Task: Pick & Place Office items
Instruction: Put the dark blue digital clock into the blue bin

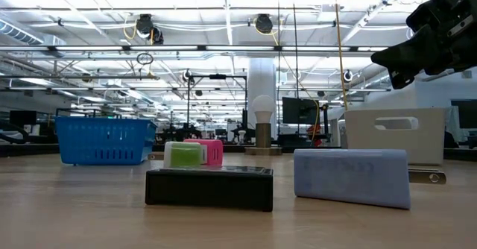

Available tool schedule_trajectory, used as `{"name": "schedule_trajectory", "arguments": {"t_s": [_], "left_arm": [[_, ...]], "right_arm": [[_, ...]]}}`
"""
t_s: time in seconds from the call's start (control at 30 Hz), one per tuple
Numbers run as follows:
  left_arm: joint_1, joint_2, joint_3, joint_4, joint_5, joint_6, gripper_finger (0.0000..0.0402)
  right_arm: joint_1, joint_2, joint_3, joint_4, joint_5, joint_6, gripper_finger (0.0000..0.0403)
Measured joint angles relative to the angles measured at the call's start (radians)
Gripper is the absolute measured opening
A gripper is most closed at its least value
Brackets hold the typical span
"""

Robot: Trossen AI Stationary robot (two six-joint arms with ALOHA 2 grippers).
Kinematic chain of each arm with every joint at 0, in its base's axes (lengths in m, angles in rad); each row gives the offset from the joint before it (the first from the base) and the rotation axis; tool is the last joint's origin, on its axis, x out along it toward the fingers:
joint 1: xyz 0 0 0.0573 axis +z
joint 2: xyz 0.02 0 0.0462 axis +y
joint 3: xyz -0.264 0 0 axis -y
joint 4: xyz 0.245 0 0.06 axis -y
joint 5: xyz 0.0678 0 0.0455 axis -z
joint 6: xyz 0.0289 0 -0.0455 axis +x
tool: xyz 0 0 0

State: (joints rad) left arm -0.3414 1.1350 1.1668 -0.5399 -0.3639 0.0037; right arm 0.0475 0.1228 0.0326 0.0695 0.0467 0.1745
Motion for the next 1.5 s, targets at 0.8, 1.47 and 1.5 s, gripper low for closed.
{"name": "schedule_trajectory", "arguments": {"t_s": [0.8,1.47,1.5], "left_arm": [[0.054,-0.776,-0.985,0.624,0.101,-0.065,0.0283],[0.134,-0.504,-0.787,0.305,0.099,-0.14,0.0283],[0.141,-0.452,-0.763,0.268,0.098,-0.144,0.0283]], "right_arm": [[0.0,0.0,0.0,0.0,0.002,0.031,0.0],[0.0,0.0,0.0,0.001,0.003,0.031,0.0],[0.0,0.0,0.0,0.001,0.003,0.031,0.0]]}}
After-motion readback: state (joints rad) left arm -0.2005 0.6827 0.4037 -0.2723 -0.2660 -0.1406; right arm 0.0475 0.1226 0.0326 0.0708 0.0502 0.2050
